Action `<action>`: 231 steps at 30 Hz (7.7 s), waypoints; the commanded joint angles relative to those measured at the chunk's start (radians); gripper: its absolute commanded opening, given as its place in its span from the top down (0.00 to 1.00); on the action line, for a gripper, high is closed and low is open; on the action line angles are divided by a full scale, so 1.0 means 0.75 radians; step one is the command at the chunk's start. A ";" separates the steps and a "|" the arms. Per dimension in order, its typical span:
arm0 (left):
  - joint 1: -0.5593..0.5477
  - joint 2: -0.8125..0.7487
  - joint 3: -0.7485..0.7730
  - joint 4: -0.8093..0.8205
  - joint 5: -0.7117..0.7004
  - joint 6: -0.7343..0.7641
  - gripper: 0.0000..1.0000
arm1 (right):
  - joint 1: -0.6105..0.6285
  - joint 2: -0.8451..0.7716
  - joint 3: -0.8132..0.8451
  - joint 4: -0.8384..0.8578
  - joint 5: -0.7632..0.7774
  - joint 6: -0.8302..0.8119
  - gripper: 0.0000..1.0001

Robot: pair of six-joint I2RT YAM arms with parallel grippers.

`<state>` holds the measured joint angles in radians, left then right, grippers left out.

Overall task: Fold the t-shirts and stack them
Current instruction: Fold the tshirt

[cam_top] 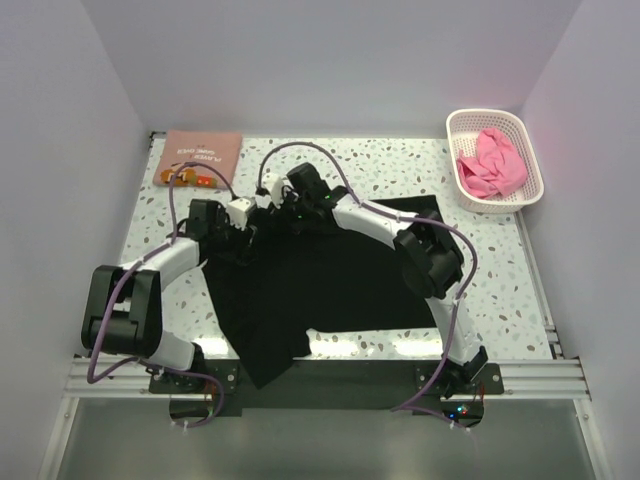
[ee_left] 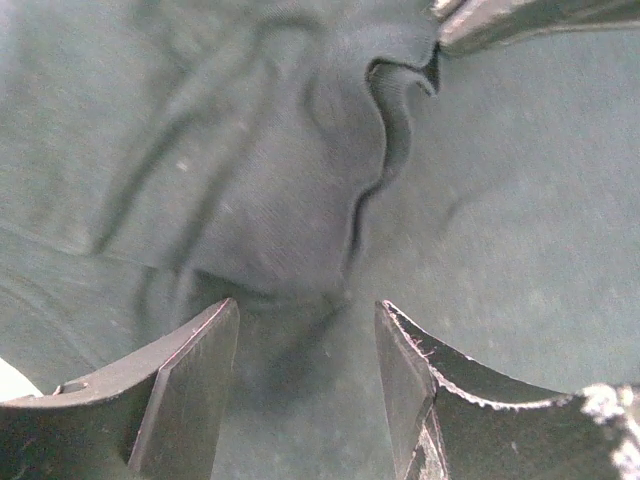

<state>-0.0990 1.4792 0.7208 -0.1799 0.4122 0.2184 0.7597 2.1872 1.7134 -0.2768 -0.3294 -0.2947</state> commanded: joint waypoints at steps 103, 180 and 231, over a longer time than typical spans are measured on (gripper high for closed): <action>0.131 0.036 0.709 -1.110 0.176 0.478 0.53 | -0.176 -0.306 -0.088 -0.457 -0.352 -0.149 0.37; 0.523 0.986 1.260 -0.535 0.231 -0.183 0.79 | -0.821 0.138 0.327 -0.670 0.219 -0.294 0.35; 0.151 -0.498 -0.100 -1.239 0.038 1.687 0.12 | -0.344 -1.274 -1.528 -0.644 0.435 -0.957 0.62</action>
<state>0.0349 1.1130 0.6678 -1.1427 0.4568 1.4982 0.4973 1.2060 0.5896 -0.8417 -0.0422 -0.9936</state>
